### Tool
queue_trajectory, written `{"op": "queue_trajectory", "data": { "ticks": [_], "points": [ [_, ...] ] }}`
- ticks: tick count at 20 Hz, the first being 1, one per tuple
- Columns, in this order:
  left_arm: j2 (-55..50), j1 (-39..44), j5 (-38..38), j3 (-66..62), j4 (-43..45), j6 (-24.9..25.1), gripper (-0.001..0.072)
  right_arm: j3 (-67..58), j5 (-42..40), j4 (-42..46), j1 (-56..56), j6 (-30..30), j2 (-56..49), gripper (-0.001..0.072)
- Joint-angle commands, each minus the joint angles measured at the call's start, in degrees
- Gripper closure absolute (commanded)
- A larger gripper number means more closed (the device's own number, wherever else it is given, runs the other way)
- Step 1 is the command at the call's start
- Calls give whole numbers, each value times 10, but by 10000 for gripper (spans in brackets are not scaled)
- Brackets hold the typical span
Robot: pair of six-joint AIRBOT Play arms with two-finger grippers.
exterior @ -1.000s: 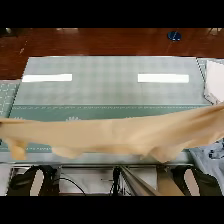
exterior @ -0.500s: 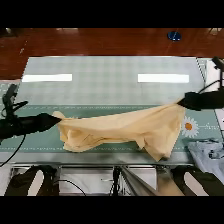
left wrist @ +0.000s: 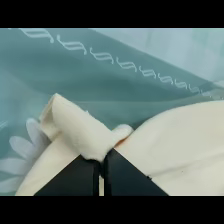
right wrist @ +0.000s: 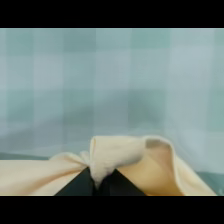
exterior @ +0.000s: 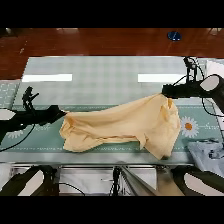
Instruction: Fold the shirts.
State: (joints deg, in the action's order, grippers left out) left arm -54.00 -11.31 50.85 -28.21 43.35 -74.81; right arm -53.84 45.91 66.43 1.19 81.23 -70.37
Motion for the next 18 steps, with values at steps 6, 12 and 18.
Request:
{"op": "queue_trajectory", "data": {
  "ticks": [6, 12, 18],
  "points": [
    [-47, 0, -60, 2, -61, 60, 537, 0, -59, -10, -3, -3, -13, 641],
    [-34, -110, 134, -73, -5, 94, 184, -46, 26, 102, -3, -3, 76, 267],
    [-28, -209, 323, -60, 143, 47, 163, -52, 217, 324, 56, 37, 141, 218]
  ]
}}
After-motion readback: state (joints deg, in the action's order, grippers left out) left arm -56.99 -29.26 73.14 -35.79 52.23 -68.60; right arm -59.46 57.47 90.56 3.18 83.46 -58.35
